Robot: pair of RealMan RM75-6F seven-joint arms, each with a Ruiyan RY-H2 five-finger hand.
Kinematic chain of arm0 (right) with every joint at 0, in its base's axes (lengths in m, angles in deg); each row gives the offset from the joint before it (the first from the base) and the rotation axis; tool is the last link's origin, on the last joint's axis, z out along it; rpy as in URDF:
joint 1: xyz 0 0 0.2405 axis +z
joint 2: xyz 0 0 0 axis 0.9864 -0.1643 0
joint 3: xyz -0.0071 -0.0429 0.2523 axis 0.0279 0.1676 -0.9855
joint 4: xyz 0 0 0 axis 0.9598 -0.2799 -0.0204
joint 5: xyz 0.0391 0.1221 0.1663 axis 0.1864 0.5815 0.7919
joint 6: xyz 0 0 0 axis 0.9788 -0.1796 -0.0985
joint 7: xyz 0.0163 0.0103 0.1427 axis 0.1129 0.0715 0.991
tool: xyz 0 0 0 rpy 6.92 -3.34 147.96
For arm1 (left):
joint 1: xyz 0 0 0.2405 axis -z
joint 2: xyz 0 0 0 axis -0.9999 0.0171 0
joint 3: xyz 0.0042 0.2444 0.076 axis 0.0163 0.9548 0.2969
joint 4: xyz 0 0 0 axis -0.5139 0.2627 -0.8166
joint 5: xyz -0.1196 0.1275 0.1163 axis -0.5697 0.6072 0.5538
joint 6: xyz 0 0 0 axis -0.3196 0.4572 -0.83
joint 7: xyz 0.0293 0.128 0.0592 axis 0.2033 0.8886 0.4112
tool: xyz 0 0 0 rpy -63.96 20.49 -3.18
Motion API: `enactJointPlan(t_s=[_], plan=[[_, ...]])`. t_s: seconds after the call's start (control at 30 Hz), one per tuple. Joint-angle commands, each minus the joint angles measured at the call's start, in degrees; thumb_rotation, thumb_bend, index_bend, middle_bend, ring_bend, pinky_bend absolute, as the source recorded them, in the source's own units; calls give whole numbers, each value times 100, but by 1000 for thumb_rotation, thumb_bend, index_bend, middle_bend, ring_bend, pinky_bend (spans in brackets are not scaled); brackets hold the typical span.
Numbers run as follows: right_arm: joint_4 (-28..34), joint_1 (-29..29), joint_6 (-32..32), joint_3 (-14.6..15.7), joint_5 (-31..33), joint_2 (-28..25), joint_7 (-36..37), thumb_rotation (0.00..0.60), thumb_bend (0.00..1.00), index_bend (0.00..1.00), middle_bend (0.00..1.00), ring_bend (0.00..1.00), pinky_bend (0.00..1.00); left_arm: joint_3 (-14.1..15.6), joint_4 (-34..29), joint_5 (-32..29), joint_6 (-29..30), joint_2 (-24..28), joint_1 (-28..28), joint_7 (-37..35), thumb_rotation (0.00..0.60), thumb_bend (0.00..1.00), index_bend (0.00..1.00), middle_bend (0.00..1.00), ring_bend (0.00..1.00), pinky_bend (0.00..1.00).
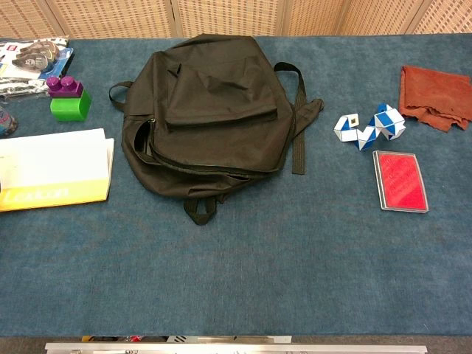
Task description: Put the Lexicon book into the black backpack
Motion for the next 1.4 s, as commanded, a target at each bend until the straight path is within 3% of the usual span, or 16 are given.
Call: enactJointPlan(t_s=[0.03, 0.33, 0.7, 1.03, 1.4], plan=[[24, 3, -26, -18, -3, -18, 28, 600, 154, 260, 350, 251, 416, 11, -3, 27, -6, 1, -3, -10, 600, 242, 66, 72, 70, 110], [123, -15, -214, -102, -31, -139, 58, 600, 153, 260, 350, 251, 416, 151, -46, 285, -208, 116, 79, 9, 600, 242, 66, 72, 70, 110], [119, 5, -201, -98, -70, -127, 77, 600, 153, 260, 350, 251, 416, 324, -30, 380, -1107, -21, 501, 271, 600, 242, 86, 79, 70, 110], [32, 27, -150, -82, -58, -59, 128, 600, 153, 260, 350, 251, 416, 235, 134, -515, -2469, -369, 1134, 843, 600, 242, 87, 79, 70, 110], [-98, -6, -185, -34, -86, -11, 271, 600, 153, 260, 350, 251, 416, -54, 464, -1473, -3095, -819, 1633, 1393, 600, 241, 51, 79, 70, 110]])
